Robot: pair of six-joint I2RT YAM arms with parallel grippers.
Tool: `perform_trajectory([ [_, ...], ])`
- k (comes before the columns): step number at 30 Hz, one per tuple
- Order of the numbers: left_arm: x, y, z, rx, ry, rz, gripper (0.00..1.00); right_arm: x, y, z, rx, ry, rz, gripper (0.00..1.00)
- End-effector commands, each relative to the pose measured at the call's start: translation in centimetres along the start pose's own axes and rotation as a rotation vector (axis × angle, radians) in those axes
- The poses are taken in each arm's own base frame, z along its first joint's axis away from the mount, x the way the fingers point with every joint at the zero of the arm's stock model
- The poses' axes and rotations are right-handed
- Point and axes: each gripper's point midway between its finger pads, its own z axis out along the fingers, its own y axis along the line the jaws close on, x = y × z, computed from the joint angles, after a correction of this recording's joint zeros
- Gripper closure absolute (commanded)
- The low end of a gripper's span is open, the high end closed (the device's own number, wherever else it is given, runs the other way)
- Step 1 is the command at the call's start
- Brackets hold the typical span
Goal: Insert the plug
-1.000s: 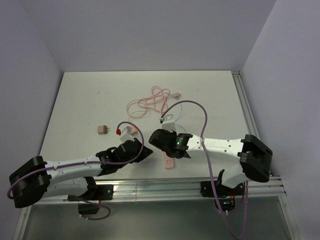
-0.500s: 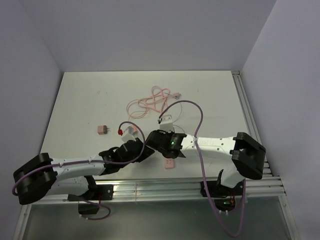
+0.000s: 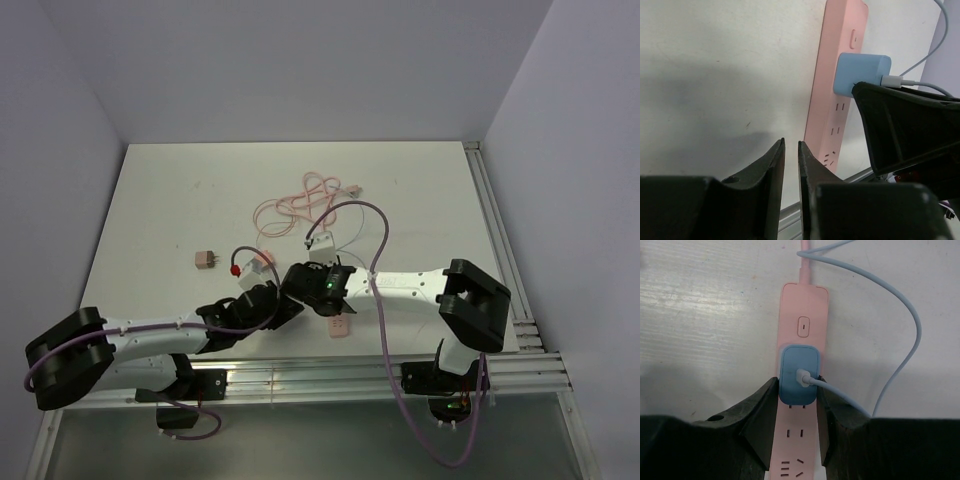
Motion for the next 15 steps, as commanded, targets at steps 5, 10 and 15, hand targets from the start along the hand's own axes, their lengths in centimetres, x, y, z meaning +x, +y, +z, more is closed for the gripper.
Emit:
perform_trajectory([
  [5,-1.4,0.2,-1.5,0.019,-0.062,-0.033,0.77,10.0,0.6,1.3,-0.034,0.257,-0.05,1.0],
  [10,-2.4,0.2,-2.5,0.016,-0.094,-0.033,0.7,8.6,0.9,1.1,-0.04,0.211,-0.034,1.0],
  [15,-3.5,-0.2,-3.5,0.012,-0.134,-0.03,0.56,2.1,1.7,-0.9,-0.096,0.091,0.012,0.86],
])
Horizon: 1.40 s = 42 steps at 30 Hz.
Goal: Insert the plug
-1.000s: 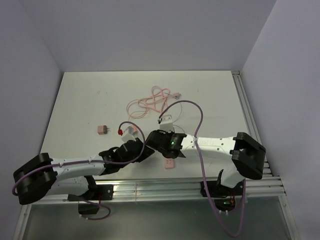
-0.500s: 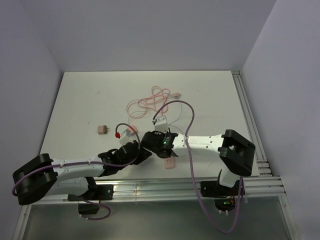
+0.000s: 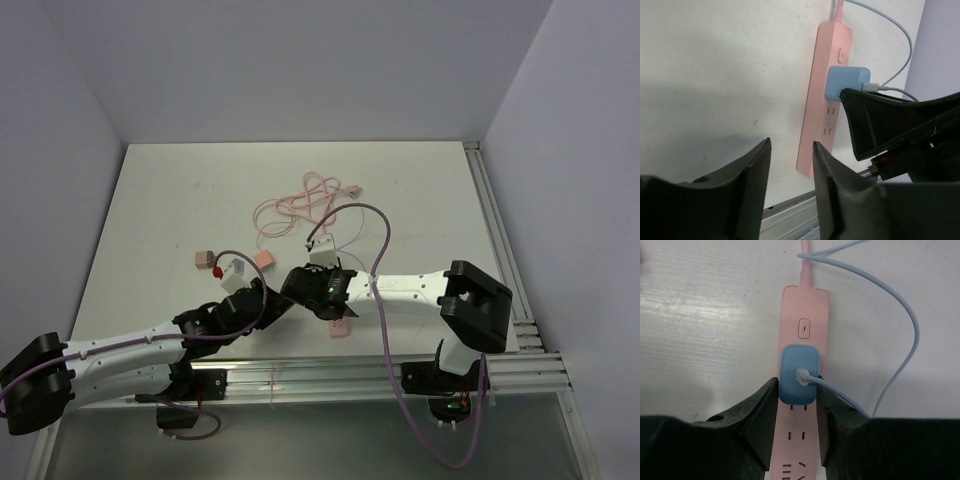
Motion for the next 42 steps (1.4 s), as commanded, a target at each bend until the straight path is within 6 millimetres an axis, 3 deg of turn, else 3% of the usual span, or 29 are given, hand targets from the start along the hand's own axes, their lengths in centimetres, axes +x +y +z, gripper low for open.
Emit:
perform_trajectory([
  [1,-1.4,-0.2,-0.7,-0.02,-0.054,0.005,0.52,1.2,1.6,-1.0,-0.097,0.129,0.001,0.68],
  [3,-1.7,-0.6,-1.0,-0.02,-0.065,0.006,0.5,-1.2,1.9,-1.6,-0.124,0.101,0.021,0.42],
  [6,-2.1,-0.6,-1.6,-0.031,-0.071,0.006,0.45,-3.5,2.2,-2.9,-0.173,0.07,0.054,0.27],
  [9,-2.8,-0.3,-2.2,-0.054,-0.092,0.01,0.39,-4.6,2.7,-4.8,-0.254,0.068,0.088,0.23],
  [13,-4.4,-0.4,-3.4,-0.084,-0.144,0.03,0.31,-3.8,2.7,-7.3,-0.388,0.115,0.126,0.23],
  [16,-6.5,-1.9,-4.7,-0.094,-0.193,0.053,0.24,-3.1,2.5,-9.7,-0.519,0.143,0.155,0.23],
  [20,-8.1,-3.6,-4.9,-0.108,-0.173,0.187,0.25,-3.3,0.8,-12.6,-0.609,0.129,0.216,0.24],
  [21,-9.3,-2.8,-4.0,-0.167,-0.184,0.198,0.25,-4.2,-0.3,-13.8,-0.634,0.091,0.25,0.24],
  [23,-10.0,-3.7,-3.4,-0.177,-0.141,0.264,0.25,-4.7,-1.8,-14.5,-0.623,0.06,0.273,0.25],
  [24,-10.7,-2.6,-2.2,-0.24,-0.124,0.267,0.24,-5.4,-2.7,-15.2,-0.63,0.033,0.293,0.25],
  [25,-11.5,-3.4,-1.7,-0.227,-0.121,0.272,0.23,-6.0,-3.5,-15.5,-0.614,0.009,0.307,0.25],
  [27,-12.2,-2.3,0.1,-0.279,-0.069,0.297,0.23,-6.2,-4.8,-16.1,-0.6,-0.005,0.307,0.25],
  [28,-13.0,-2.9,0.6,-0.283,-0.071,0.295,0.24,-6.4,-5.3,-16.2,-0.59,-0.017,0.313,0.25],
  [30,-14.1,-2.3,1.8,-0.335,-0.059,0.316,0.25,-6.2,-6.2,-16.2,-0.572,-0.029,0.315,0.25],
  [31,-14.2,-1.1,3.1,-0.394,-0.038,0.326,0.25,-6.2,-6.4,-16.1,-0.566,-0.033,0.318,0.25],
  [32,-14.9,-1.8,3.5,-0.402,-0.042,0.345,0.25,-5.7,-6.7,-15.7,-0.551,-0.033,0.313,0.25],
  [33,-15.3,-0.8,4.6,-0.459,-0.042,0.357,0.25,-5.7,-6.8,-15.8,-0.555,-0.038,0.32,0.25],
  [34,-16.0,-1.4,5.0,-0.465,-0.052,0.359,0.25,-5.1,-6.9,-15.5,-0.55,-0.029,0.314,0.25],
  [37,-16.4,-0.4,6.8,-0.52,-0.035,0.364,0.25,-4.5,-6.8,-15.5,-0.575,-0.029,0.329,0.25],
  [41,-16.1,1.3,8.7,-0.584,-0.004,0.35,0.26,-4.2,-7.4,-15.5,-0.585,-0.043,0.339,0.25],
  [42,-15.7,2.6,9.2,-0.631,0.019,0.346,0.26,-4.2,-7.6,-15.5,-0.579,-0.047,0.341,0.25],
])
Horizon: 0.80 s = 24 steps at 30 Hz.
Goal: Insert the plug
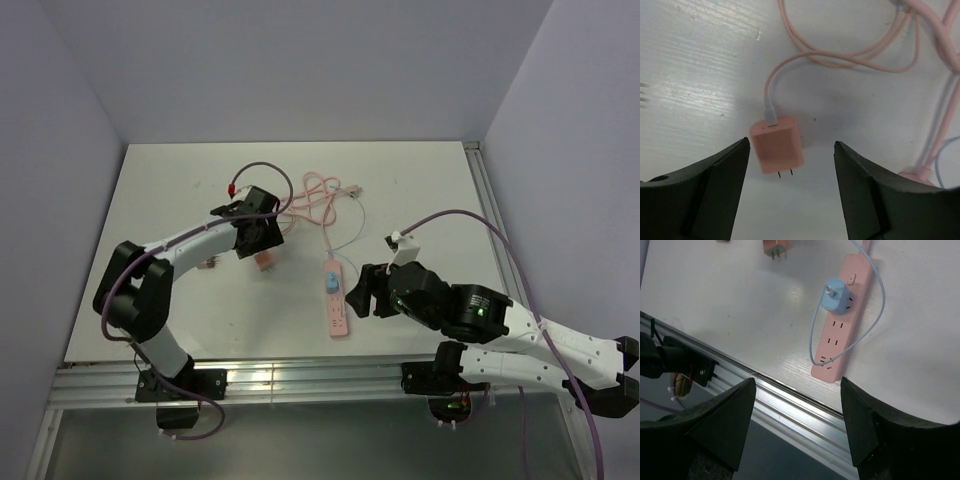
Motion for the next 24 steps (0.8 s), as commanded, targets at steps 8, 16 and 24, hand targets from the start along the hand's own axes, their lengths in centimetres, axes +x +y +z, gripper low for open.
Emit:
perform_trajectory([
  [8,1.8,1.3,2.9,-0.101,0.067,-0.021,0.29,-0.7,-1.3,-0.9,0.018,-0.06,0.019,0.25],
  [16,2.0,1.4,4.2,-0.107,0.058,0.004,0.45,-0.3,-1.1,0.0,0.034,-0.04,0.013,0.25],
  [24,0.2,0.1,1.4,0.003,-0.008,0.026,0.93,-0.6,-0.4,0.1,0.01,-0.036,0.011,0.25],
])
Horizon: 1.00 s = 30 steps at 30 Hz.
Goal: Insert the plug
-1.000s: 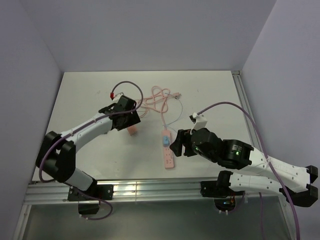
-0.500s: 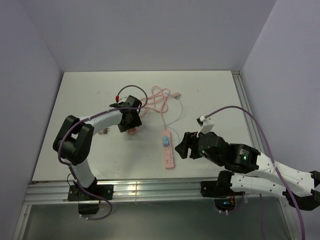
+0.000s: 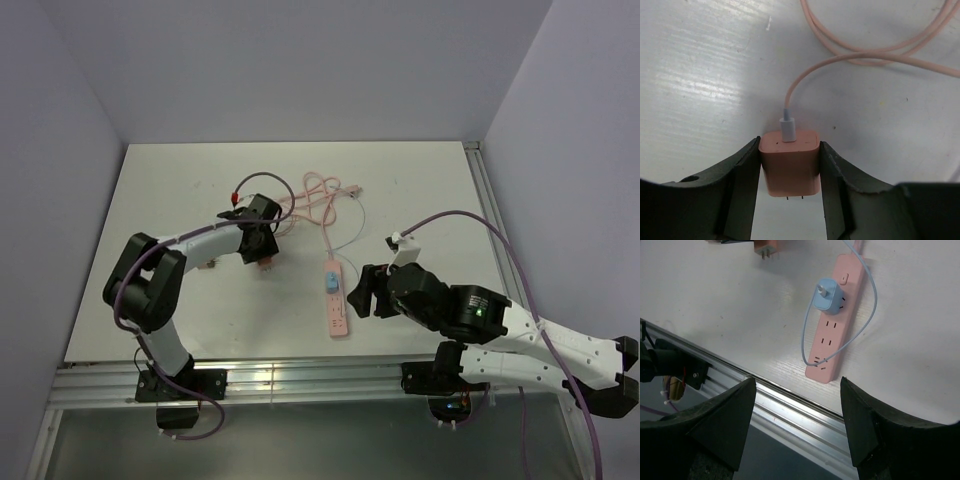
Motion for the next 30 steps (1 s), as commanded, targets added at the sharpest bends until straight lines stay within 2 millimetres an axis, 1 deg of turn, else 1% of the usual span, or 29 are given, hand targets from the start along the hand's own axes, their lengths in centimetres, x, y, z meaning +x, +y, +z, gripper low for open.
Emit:
perform_trajectory([
  [1,-2.0,-1.4,-3.5,0.121,-0.07,0.017,0.97,-0.9,0.6,-0.1,-0.022,-0.031,0.013,0.25],
  [2,-2.0,-1.7,-4.5,0.153,-0.077,0.024,1.0,-1.0,0.8,-0.1,-0.024,-0.029,0.01,0.25],
  [3,-2.7,-2.1,-6.6,0.215,-0.117,0.023,1.0,-1.4,1.1,-0.3,-0.033,-0.033,0.011,0.25],
  [4,-2.9,-2.3,-7.9,0.248,-0.138,0.048,1.0,-1.4,1.5,-0.3,-0.051,-0.029,0.005,0.25],
  [5,-3.2,-3.1,-10.7,0.323,-0.18,0.062,1.0,-1.6,1.9,-0.3,-0.064,-0.027,0.002,0.25],
  [6,-2.9,-3.3,-11.8,0.359,-0.196,0.083,1.0,-1.9,2.2,-0.4,-0.079,-0.03,0.007,0.26],
  [7,-3.2,-4.1,-13.4,0.418,-0.233,0.114,0.99,-2.0,3.3,-0.6,-0.129,-0.016,0.005,0.26],
  [8,-2.7,-5.2,-16.4,0.518,-0.264,0.144,1.0,-2.1,3.8,-0.6,-0.152,-0.008,0.004,0.27],
  [9,-2.1,-5.6,-17.5,0.567,-0.277,0.172,1.0,-2.8,4.1,-0.6,-0.17,-0.012,0.015,0.27],
  [10,-2.1,-6.4,-19.1,0.626,-0.314,0.207,1.0,-2.7,5.2,-0.7,-0.228,0.015,0.011,0.28],
  [11,-1.2,-7.3,-21.6,0.708,-0.34,0.243,1.0,-3.1,5.6,-0.7,-0.25,0.015,0.02,0.31],
  [13,0.1,-7.9,-23.2,0.782,-0.355,0.305,1.0,-4.6,6.3,-0.9,-0.289,-0.008,0.044,0.34],
  [14,1.0,-8.6,-24.8,0.85,-0.368,0.339,1.0,-5.0,7.3,-1.5,-0.336,-0.001,0.048,0.36],
  [16,2.5,-9.1,-25.6,0.893,-0.37,0.403,1.0,-6.2,8.2,-2.0,-0.382,-0.021,0.068,0.37],
  [18,3.4,-9.5,-26.1,0.923,-0.379,0.454,1.0,-7.1,9.3,-2.9,-0.43,-0.028,0.079,0.37],
  [19,4.5,-10.1,-26.9,0.953,-0.376,0.487,1.0,-7.3,9.7,-3.0,-0.444,-0.026,0.082,0.37],
  [20,5.1,-10.5,-27.4,0.971,-0.384,0.505,1.0,-7.4,10.1,-3.1,-0.456,-0.023,0.084,0.37],
  [21,5.1,-10.6,-27.7,0.966,-0.41,0.514,1.0,-7.5,10.6,-3.4,-0.48,-0.012,0.089,0.37],
  [22,6.3,-11.1,-28.2,0.986,-0.405,0.543,1.0,-7.5,10.8,-3.4,-0.488,-0.009,0.091,0.36],
  [23,6.7,-11.3,-28.7,0.992,-0.416,0.554,1.0,-7.5,10.9,-3.3,-0.49,-0.006,0.097,0.35],
  [26,7.8,-12.0,-29.6,0.999,-0.451,0.588,1.0,-7.3,10.1,-2.5,-0.426,0.001,0.122,0.35],
  [27,8.0,-12.1,-29.9,1.001,-0.468,0.598,0.99,-7.0,9.8,-2.2,-0.409,0.01,0.128,0.35],
  [28,8.6,-12.3,-30.2,1.001,-0.477,0.613,1.0,-6.9,9.6,-2.1,-0.403,0.013,0.133,0.35],
  [30,9.0,-12.4,-30.5,0.993,-0.505,0.638,1.0,-6.2,9.2,-1.8,-0.385,0.036,0.138,0.36],
])
